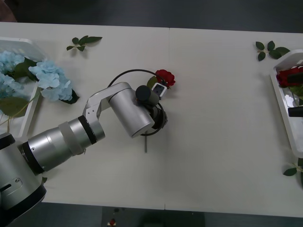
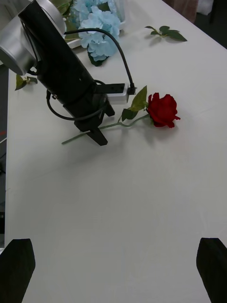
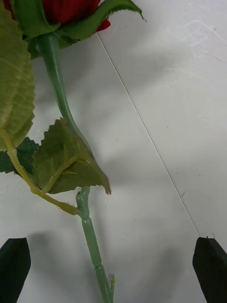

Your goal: Put the red flowers into the right box and the blue flowers into the left box

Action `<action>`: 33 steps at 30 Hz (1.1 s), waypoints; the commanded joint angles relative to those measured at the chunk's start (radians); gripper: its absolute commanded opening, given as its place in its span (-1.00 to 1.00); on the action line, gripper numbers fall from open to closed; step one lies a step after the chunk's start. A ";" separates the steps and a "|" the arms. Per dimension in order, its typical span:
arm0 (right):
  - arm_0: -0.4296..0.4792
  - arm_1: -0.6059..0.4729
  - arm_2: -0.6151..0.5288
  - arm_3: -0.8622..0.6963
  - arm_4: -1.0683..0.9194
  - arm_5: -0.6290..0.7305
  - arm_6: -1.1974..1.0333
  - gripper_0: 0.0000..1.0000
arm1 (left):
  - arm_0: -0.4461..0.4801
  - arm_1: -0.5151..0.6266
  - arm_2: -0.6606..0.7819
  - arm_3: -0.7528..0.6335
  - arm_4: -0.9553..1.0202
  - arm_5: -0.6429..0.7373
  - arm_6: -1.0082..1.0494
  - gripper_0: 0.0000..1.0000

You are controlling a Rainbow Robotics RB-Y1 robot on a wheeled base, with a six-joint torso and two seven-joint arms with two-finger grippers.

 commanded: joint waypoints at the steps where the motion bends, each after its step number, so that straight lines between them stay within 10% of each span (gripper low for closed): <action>1: -0.004 -0.030 -0.005 -0.013 -0.014 0.003 0.026 1.00 | -0.047 -0.016 -0.019 -0.006 -0.038 0.009 -0.003 1.00; 19: -0.004 -0.030 -0.005 -0.013 -0.014 0.003 0.026 1.00 | -0.052 -0.020 -0.035 0.010 -0.064 0.009 -0.009 0.94; 30: -0.004 -0.030 -0.005 -0.013 -0.014 0.003 0.026 1.00 | -0.058 -0.023 -0.039 0.026 -0.063 0.008 -0.012 -0.89; 33: -0.004 -0.030 -0.005 -0.013 -0.014 0.003 0.026 1.00 | -0.062 -0.023 -0.039 0.028 -0.064 0.008 -0.012 -0.99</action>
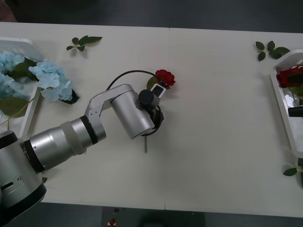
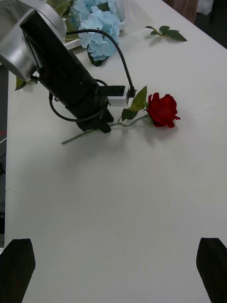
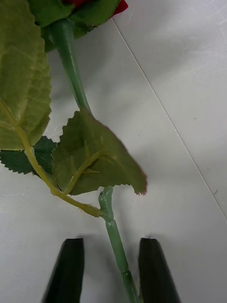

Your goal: Put the red flowers into the right box and the blue flowers into the left box

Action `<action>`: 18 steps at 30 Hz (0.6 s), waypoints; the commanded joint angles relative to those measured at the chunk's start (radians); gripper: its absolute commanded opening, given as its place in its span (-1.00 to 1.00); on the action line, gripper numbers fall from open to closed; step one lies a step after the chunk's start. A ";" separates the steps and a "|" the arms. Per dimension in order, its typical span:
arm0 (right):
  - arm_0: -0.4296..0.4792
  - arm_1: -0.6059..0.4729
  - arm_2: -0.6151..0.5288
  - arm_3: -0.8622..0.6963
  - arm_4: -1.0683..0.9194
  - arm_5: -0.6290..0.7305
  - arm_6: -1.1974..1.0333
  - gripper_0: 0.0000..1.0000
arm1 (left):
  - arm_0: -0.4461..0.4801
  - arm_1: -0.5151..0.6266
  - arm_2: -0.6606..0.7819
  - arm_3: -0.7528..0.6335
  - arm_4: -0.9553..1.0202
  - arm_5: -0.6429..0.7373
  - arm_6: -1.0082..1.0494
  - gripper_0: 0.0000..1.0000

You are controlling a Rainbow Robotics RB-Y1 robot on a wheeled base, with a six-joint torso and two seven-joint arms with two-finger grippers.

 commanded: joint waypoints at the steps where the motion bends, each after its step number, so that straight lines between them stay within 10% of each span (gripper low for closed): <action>1: -0.004 -0.030 -0.005 -0.013 -0.014 0.003 0.026 1.00 | -0.044 -0.023 0.002 -0.007 -0.006 0.008 -0.011 -1.00; 18: -0.004 -0.030 -0.005 -0.013 -0.014 0.003 0.026 1.00 | -0.044 0.002 0.073 -0.108 0.015 0.006 0.016 -1.00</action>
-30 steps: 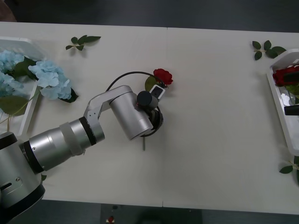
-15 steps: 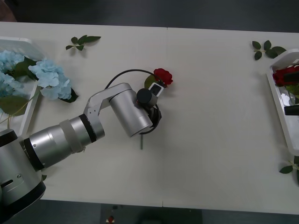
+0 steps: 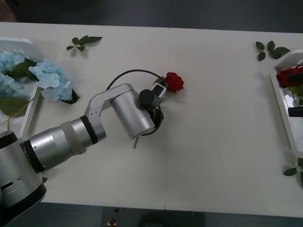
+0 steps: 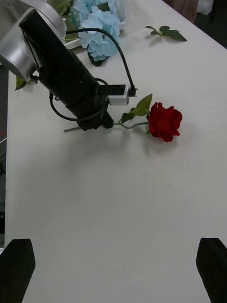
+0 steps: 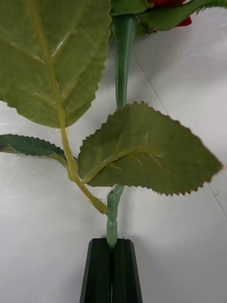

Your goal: Put the red flowers into the right box and the blue flowers into the left box

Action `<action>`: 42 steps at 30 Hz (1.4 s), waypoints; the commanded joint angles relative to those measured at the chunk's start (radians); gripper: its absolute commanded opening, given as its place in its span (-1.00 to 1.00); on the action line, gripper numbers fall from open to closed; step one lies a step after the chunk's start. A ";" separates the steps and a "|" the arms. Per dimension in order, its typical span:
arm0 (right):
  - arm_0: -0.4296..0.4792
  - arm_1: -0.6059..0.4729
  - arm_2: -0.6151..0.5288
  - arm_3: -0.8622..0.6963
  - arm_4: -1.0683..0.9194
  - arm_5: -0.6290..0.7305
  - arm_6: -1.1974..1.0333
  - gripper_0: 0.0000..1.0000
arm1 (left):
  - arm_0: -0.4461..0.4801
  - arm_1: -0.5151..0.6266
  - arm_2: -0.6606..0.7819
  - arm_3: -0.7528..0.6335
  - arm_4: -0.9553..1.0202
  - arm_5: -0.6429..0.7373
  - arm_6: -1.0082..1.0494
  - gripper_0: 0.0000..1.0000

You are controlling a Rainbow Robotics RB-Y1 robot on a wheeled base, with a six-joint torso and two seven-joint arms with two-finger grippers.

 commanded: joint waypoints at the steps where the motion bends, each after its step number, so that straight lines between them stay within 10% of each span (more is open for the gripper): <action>1: -0.004 -0.030 -0.005 -0.013 -0.014 0.003 0.026 1.00 | -0.043 0.017 0.095 -0.135 0.056 0.006 0.024 -1.00; 24: -0.001 -0.026 0.000 -0.011 -0.008 0.003 0.026 1.00 | -0.198 0.037 0.285 -0.515 -0.059 -0.107 0.906 -1.00; 42: -0.012 -0.036 0.052 -0.022 -0.180 -0.015 -0.419 1.00 | -0.261 0.003 0.245 -0.498 -0.116 -0.207 0.998 -1.00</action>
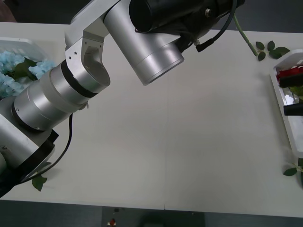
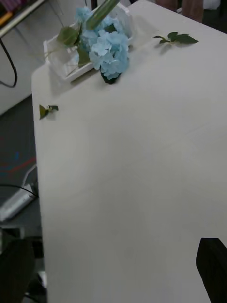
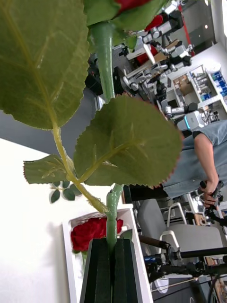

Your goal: Put the red flowers into the right box and the blue flowers into the left box

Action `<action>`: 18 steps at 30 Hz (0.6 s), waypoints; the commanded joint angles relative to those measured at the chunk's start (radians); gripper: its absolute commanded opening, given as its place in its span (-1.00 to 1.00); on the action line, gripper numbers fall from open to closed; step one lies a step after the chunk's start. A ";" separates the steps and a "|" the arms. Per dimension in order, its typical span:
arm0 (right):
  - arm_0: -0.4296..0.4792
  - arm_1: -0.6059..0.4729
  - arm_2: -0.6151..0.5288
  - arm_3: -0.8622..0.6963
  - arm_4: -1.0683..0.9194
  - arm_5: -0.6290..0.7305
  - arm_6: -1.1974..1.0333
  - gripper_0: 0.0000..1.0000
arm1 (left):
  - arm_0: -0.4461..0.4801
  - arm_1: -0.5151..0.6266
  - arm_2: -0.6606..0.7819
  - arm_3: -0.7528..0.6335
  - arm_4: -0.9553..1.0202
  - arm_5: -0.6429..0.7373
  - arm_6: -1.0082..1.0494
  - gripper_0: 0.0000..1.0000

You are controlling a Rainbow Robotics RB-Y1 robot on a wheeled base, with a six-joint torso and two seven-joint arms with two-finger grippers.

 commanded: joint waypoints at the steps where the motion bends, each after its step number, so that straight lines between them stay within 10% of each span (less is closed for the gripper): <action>1: -0.012 -0.036 0.014 -0.021 -0.097 -0.016 -0.216 1.00 | -0.037 0.009 -0.033 -0.012 -0.004 -0.007 0.001 -1.00; 18: -0.111 -0.035 0.036 -0.021 -0.227 -0.017 -0.779 1.00 | -0.038 0.019 -0.034 -0.012 0.011 -0.007 0.001 -1.00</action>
